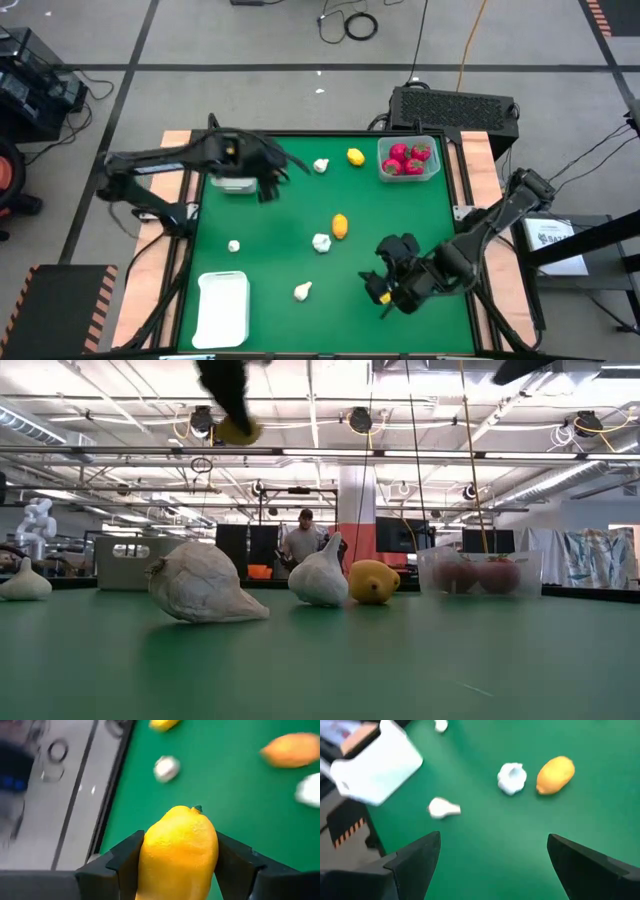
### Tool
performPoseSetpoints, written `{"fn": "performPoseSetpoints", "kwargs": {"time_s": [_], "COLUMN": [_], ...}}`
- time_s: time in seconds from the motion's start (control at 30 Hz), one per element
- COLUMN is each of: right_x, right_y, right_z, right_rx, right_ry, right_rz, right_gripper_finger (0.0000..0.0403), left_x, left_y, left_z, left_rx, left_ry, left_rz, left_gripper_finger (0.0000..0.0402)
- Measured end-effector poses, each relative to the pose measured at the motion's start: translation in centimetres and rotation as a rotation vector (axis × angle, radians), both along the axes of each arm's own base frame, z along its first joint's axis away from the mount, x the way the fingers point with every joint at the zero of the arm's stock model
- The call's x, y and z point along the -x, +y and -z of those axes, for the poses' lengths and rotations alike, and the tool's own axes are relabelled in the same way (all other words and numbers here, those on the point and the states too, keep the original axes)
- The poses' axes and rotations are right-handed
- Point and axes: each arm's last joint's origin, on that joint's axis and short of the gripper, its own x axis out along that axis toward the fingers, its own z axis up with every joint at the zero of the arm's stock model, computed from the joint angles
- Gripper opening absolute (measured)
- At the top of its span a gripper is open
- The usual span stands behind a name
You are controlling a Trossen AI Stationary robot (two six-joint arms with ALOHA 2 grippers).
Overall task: Sort produce into baskets
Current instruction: Put the lemon into the gray bin
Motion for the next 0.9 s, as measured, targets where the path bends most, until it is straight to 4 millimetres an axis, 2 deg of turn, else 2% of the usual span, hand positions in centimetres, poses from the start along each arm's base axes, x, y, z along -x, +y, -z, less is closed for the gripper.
{"fn": "performPoseSetpoints", "kwargs": {"time_s": [0.2, 0.33, 0.47, 0.67, 0.9], "right_x": [-1.9, -3.2, -4.4, -5.7, -6.7], "right_y": [-2.8, -4.6, -6.0, -8.4, -12.6], "right_z": [-0.1, -0.3, -0.8, -1.1, -0.9], "right_rx": [0.011, 0.016, 0.029, 0.085, 0.142], "right_ry": [-0.014, -0.041, -0.09, -0.107, 0.0], "right_rz": [0.078, 0.117, 0.122, 0.128, -0.02], "right_gripper_finger": [0.0357, 0.0357, 0.0357, 0.0357, 0.0357], "left_x": [5.1, 7.0, 8.4, 9.9, 10.0], "left_y": [4.6, 6.3, 7.3, 8.3, 8.2], "left_z": [4.6, 8.2, 10.5, 12.4, 12.6], "left_rx": [0.068, 0.185, 0.228, 0.264, 0.27], "left_ry": [-0.019, 0.028, 0.058, 0.054, 0.053], "left_rz": [-0.208, -0.33, -0.459, -0.657, -0.678], "left_gripper_finger": [0.0208, 0.0208, 0.0208, 0.022, 0.0265]}}
